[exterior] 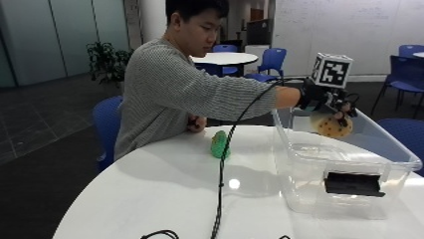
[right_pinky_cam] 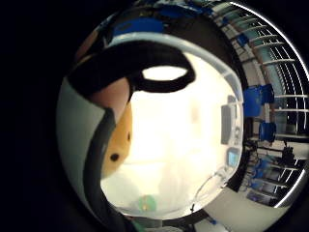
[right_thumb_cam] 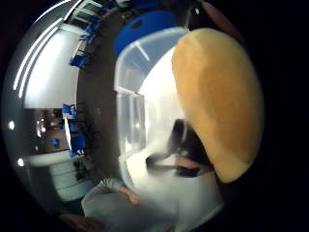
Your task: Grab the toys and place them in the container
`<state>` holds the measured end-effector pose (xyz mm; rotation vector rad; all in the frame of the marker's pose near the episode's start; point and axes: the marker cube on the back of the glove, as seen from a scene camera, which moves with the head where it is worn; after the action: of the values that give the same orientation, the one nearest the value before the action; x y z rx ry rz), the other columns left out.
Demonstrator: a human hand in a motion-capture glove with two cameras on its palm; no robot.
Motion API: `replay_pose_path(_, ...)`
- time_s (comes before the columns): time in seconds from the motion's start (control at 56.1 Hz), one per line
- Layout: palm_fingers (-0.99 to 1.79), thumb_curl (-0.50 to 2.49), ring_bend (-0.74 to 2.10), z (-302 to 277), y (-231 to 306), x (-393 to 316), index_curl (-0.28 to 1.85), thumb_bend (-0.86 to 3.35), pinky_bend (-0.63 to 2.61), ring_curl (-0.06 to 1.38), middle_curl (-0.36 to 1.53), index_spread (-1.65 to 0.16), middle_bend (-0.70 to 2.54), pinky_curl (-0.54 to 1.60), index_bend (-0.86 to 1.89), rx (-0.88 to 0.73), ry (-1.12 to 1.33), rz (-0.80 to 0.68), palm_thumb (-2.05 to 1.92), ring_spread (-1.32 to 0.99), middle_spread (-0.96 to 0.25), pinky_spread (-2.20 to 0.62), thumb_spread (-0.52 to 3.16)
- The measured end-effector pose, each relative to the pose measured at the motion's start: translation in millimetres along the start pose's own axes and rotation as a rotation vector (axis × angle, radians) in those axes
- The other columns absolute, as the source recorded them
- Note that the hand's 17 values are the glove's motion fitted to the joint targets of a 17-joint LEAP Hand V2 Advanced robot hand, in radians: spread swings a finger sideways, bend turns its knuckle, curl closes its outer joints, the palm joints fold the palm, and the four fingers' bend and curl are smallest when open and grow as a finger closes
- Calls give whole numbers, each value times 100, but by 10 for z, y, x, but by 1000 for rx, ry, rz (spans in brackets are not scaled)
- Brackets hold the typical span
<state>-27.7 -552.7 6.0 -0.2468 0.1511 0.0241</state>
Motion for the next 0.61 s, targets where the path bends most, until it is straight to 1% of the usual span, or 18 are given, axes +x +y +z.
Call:
replay_pose_path(0.036,11,56,62,100,-50,-123,43,-2,113,41,60,-41,45,39,16,-50,-9,15,30,-37,-28,-17,145)
replay_pose_path(0.053,13,56,63,127,-56,-126,44,-1,114,42,60,-41,45,39,18,-64,-13,19,30,-37,-28,-17,146)
replay_pose_path(0.071,0,54,58,151,-60,-121,43,-4,118,40,57,-41,38,40,14,-75,-16,22,26,-35,-27,-13,144)
replay_pose_path(0.125,-12,51,53,208,-59,-96,41,-5,125,39,53,-39,27,41,12,-102,-12,24,20,-30,-24,-9,141)
replay_pose_path(0.214,-14,46,47,262,-47,-73,37,-4,125,35,49,-38,17,40,11,-118,14,9,14,-24,-21,-4,137)
replay_pose_path(0.428,-14,40,41,196,65,-133,32,-2,121,33,42,-36,15,38,12,-107,-6,-12,8,-17,-18,2,133)
replay_pose_path(0.499,-13,39,40,72,196,-130,30,-2,120,33,41,-36,15,37,12,-102,-12,-34,8,-16,-18,3,132)
replay_pose_path(0.552,-12,38,40,-83,392,-90,29,-2,119,33,40,-36,15,37,12,-90,-6,-53,8,-15,-18,4,132)
replay_pose_path(0.606,-11,37,42,-253,639,-55,29,-2,119,34,38,-36,14,36,12,-57,0,-21,7,-15,-17,4,132)
